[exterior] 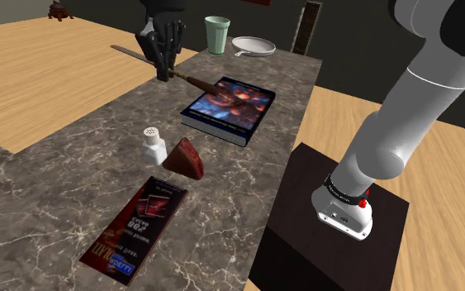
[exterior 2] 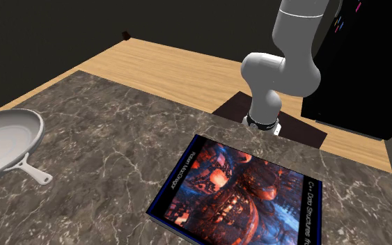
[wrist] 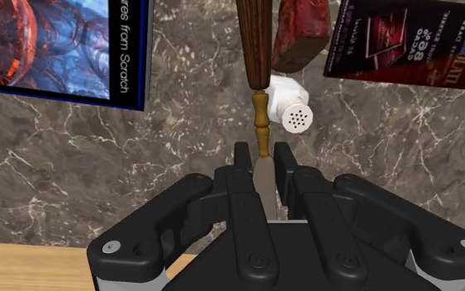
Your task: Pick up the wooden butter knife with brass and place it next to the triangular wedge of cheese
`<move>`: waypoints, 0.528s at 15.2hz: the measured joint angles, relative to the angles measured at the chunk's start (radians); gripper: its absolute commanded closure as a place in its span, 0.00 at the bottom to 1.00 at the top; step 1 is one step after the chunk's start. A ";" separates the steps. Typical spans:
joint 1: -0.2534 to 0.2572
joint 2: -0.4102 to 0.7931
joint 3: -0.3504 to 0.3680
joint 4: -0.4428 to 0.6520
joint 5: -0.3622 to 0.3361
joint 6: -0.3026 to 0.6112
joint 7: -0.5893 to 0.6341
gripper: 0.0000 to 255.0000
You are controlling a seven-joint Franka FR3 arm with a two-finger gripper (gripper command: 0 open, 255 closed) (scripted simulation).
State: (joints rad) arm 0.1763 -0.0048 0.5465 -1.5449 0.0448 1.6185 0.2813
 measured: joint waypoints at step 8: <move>0.046 0.310 -0.009 0.367 -0.158 -0.097 0.001 1.00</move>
State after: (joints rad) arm 0.2222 0.3056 0.5373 -1.1781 -0.1134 1.5219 0.2825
